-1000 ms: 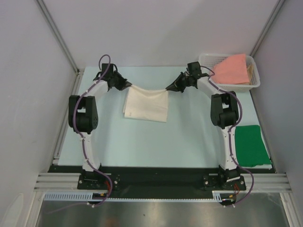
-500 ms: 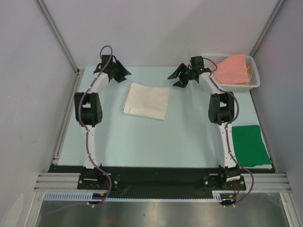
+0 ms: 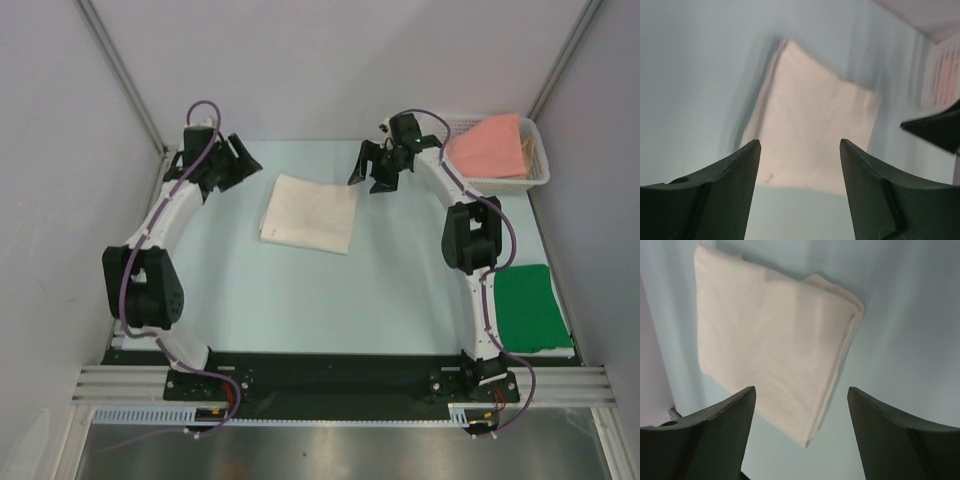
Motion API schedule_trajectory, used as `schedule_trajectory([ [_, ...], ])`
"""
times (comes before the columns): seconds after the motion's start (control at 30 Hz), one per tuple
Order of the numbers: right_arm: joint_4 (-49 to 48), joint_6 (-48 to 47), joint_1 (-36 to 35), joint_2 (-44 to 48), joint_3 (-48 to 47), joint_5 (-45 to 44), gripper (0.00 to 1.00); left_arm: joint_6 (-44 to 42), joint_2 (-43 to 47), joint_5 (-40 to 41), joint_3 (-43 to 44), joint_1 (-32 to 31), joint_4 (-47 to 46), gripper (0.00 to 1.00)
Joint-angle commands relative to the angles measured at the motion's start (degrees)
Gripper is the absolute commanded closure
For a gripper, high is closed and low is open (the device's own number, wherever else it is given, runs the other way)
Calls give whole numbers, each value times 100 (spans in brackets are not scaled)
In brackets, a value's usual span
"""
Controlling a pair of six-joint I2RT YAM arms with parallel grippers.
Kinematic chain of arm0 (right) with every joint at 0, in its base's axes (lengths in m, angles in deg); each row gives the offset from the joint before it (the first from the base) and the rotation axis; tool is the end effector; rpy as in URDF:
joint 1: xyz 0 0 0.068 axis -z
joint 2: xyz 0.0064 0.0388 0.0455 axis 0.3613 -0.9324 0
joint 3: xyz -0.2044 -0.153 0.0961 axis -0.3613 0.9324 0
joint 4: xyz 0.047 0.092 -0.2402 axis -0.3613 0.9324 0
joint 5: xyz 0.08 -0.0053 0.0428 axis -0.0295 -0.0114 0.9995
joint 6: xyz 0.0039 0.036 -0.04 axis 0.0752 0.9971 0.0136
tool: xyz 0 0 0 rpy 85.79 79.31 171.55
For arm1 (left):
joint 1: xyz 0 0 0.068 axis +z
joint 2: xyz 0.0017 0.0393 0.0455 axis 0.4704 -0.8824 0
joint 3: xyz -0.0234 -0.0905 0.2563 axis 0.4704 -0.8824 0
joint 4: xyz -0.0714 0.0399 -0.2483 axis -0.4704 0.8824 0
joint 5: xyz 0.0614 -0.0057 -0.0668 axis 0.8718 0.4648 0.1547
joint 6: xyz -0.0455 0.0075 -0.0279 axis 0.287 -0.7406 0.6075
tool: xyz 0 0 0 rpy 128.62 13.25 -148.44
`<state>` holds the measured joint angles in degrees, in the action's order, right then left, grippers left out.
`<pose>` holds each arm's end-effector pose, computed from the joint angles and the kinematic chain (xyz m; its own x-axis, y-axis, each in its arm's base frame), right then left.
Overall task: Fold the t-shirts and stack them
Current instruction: Fold the tshirt
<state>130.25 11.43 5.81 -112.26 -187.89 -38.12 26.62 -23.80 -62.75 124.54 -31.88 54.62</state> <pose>0.4952 0.1525 0.2353 -0.9029 0.1257 -0.4110 -0.1454 0.8106 0.5672 0.4057 -0.0338 0.3139 -0.5998 -0.4842 -0.6370 -0.1206 0.8417 -0.5263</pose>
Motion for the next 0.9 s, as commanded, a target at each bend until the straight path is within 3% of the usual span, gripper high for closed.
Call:
schedule_trajectory([
  [0.0,507,-728,-97,-368,-505,-281,19,-185,1105,85,-1514,-390,-310,30],
  [0.07,464,-764,-62,-482,-611,-255,18,0,2043,190,-2408,-611,-426,30],
  [0.23,33,-913,-36,-658,-462,16,17,299,3243,385,-3274,-1297,-409,30],
  [0.4,-274,-712,-36,-922,-436,253,21,273,3945,367,-3205,-1376,284,32],
  [0.63,-618,-518,52,-1115,-339,518,34,510,5009,349,-3521,-1385,856,32],
  [0.87,-925,-36,140,-1247,-295,852,41,589,5081,393,-3390,-1385,1059,32],
])
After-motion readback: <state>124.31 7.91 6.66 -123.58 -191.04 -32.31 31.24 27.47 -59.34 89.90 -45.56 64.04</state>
